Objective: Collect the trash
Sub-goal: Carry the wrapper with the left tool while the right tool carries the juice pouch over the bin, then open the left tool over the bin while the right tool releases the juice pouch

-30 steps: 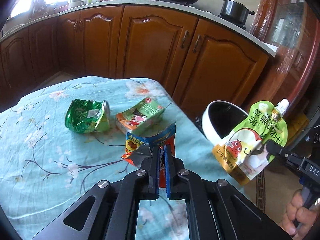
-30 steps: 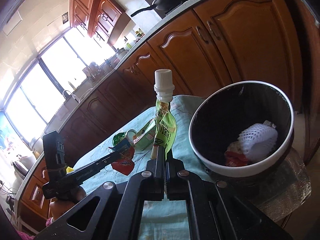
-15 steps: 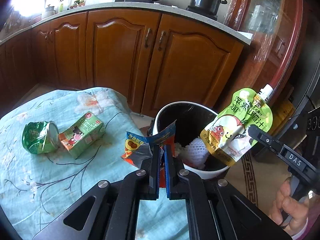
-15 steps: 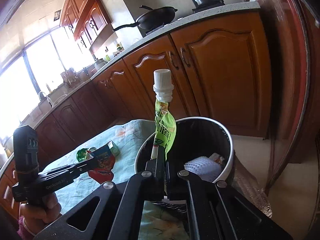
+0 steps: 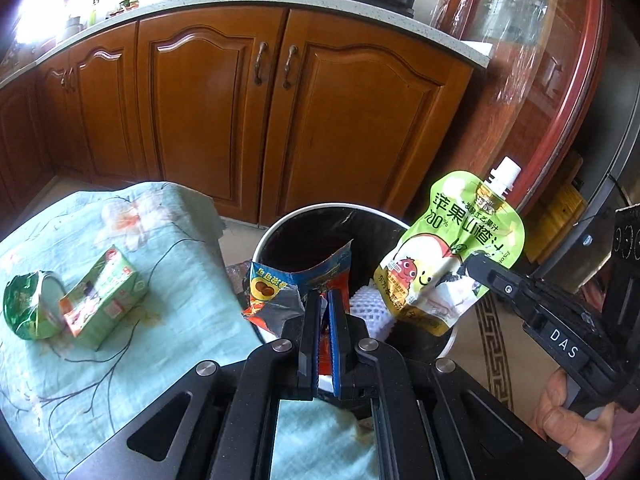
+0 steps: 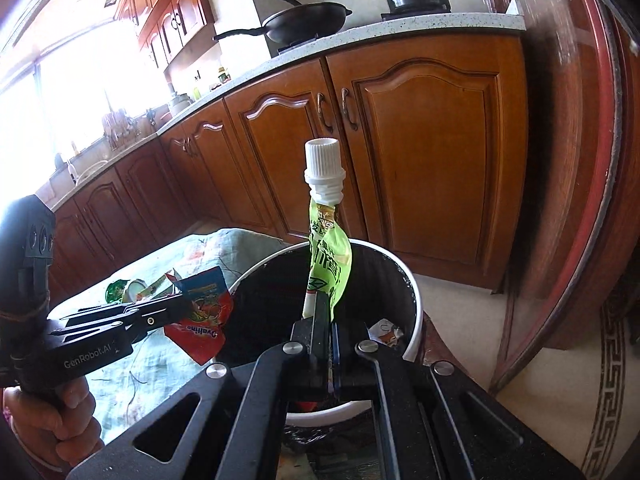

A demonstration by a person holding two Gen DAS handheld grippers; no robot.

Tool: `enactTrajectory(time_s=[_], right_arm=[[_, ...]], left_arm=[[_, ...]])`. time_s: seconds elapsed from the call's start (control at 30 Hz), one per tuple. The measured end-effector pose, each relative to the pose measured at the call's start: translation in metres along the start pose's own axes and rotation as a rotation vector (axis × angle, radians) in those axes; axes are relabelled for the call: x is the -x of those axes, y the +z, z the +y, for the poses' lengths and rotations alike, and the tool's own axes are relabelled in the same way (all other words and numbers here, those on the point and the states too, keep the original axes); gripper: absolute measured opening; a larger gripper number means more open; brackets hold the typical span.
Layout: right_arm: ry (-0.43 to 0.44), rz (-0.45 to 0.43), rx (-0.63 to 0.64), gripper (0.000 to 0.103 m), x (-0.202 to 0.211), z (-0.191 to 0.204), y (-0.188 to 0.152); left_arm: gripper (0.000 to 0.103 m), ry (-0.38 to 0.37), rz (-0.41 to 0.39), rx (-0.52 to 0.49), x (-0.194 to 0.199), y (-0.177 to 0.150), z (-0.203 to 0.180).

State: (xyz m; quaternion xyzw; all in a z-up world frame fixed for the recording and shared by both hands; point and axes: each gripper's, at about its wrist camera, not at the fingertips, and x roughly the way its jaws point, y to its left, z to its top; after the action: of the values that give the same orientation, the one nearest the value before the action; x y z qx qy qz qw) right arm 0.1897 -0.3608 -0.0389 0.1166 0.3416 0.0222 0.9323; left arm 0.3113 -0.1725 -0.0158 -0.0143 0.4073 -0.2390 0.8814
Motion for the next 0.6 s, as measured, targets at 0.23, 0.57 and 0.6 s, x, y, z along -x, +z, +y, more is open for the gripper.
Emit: enactTrajectory(time_s=[0.23,0.57,0.6], right_arm=[[-0.005,0.027,0.021,0.001,-0.014,0.000,0.005],[0.007,0.089,0.006,0.009,-0.037,-0.010,0.008],[0.012,0.094,-0.007,0.010,-0.039,-0.012,0.008]], left_arm=[[0.003,0.005,0.027,-0.006,-0.025,0.009,-0.008],[0.022,0.003,0.059,-0.007,-0.047,0.014,-0.015],[0.026,0.008,0.053,-0.010,-0.047,0.014,-0.015]])
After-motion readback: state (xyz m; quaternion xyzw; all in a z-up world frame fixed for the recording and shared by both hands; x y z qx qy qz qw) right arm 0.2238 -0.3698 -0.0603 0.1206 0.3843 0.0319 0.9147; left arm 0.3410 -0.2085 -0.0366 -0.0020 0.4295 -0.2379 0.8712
